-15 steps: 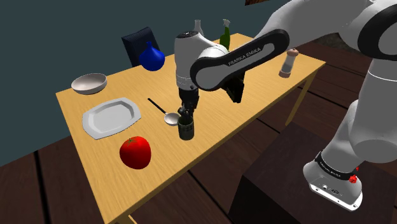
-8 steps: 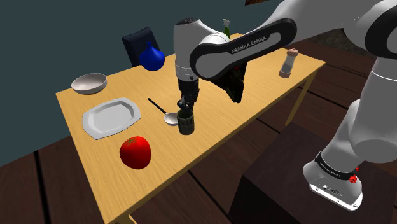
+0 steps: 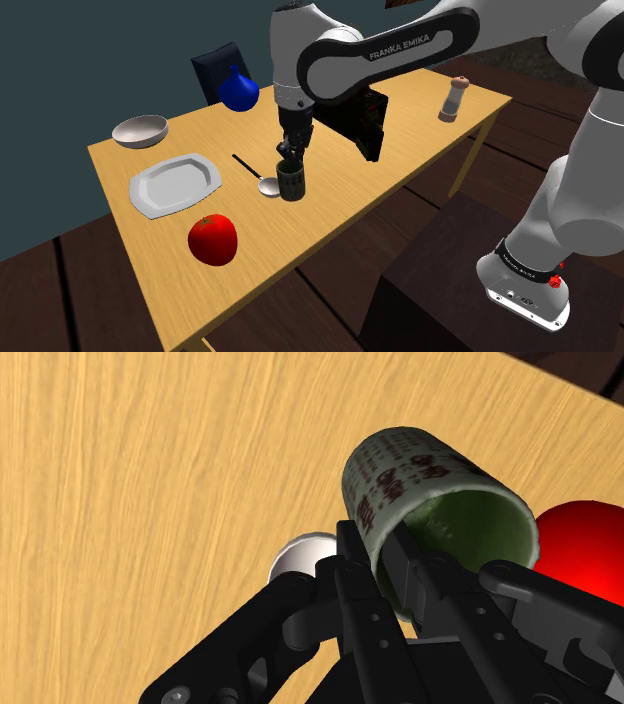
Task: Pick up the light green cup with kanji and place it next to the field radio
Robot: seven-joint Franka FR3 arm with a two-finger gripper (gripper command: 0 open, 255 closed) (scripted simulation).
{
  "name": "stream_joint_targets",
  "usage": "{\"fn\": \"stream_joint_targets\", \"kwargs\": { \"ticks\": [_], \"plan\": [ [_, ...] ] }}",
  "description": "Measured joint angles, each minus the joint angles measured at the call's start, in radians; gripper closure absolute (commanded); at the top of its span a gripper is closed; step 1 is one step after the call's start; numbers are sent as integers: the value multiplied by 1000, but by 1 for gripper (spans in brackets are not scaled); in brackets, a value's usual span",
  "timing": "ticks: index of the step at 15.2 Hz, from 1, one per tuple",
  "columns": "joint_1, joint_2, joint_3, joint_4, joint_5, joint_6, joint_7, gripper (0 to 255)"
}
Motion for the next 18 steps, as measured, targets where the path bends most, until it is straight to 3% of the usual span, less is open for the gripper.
{"fn": "stream_joint_targets", "kwargs": {
  "ticks": [18],
  "plan": [
    [5, -6, 4, 239, 2, -245, 6, 255]
  ]
}}
